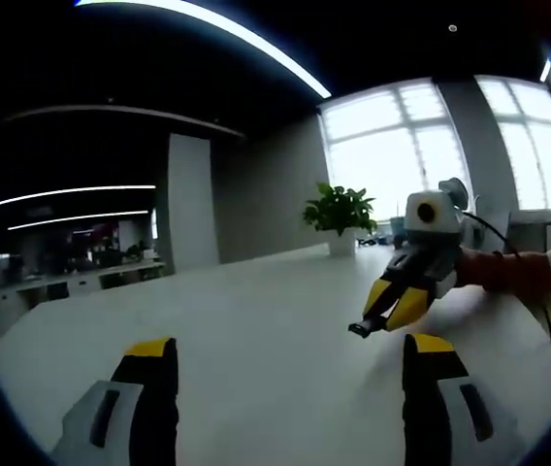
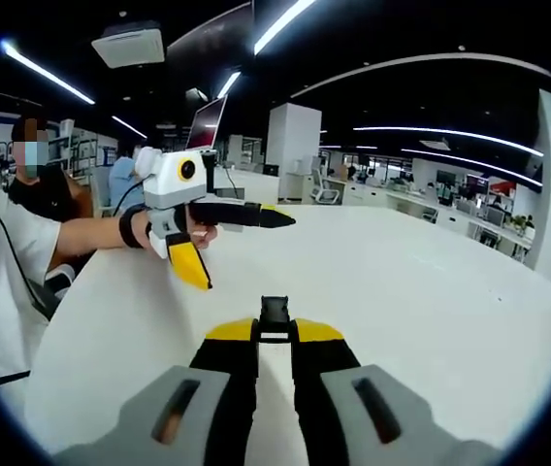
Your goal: Snap the two parts of the plastic buckle together until the buckle closes and remains connected.
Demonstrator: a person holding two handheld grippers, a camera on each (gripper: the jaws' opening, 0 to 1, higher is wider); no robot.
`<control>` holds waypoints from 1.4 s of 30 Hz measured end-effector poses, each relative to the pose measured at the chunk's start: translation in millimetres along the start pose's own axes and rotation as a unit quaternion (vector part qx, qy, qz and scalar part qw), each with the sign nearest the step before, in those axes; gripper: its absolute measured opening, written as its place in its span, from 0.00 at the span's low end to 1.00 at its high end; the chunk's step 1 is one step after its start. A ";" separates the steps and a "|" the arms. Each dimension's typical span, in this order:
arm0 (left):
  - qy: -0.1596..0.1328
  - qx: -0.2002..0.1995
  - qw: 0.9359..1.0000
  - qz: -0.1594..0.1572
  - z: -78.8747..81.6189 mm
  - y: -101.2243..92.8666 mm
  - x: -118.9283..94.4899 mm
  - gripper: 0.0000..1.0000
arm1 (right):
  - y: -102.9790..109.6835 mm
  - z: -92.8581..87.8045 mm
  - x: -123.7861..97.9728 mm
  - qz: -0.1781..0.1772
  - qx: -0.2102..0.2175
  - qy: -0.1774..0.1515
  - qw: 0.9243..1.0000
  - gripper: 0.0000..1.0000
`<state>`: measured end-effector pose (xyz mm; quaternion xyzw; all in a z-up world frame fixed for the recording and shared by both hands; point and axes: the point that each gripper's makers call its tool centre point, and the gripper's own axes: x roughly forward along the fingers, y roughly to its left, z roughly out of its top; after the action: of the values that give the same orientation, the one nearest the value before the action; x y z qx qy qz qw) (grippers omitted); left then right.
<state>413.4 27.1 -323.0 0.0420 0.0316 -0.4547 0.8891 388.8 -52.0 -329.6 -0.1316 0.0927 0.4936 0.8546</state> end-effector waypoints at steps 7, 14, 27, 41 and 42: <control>0.000 0.003 1.000 0.000 1.5 1.4 -0.3 0.97 | -4.5 0.5 -0.1 -0.006 0.003 0.002 1.000 0.11; 0.002 0.004 1.000 -0.001 0.9 0.9 0.0 0.97 | -1.0 7.0 -4.4 -0.006 0.015 -0.010 1.000 0.11; 0.009 0.007 1.000 -0.006 -1.7 -4.6 1.1 0.97 | -0.2 14.8 -3.4 -0.017 0.009 -0.009 1.000 0.11; 0.007 0.009 1.000 -0.017 -0.6 -12.9 -0.1 0.97 | -11.0 22.2 1.2 -0.028 0.007 -0.011 1.000 0.11; 0.006 0.009 1.000 -0.017 -0.5 -12.9 -0.3 0.97 | -12.4 23.1 1.7 -0.028 0.006 -0.010 1.000 0.11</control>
<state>402.8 19.8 -324.1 0.0522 0.0340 -0.4696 0.8807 401.1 -49.3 -306.5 -0.1240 0.0834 0.4706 0.8696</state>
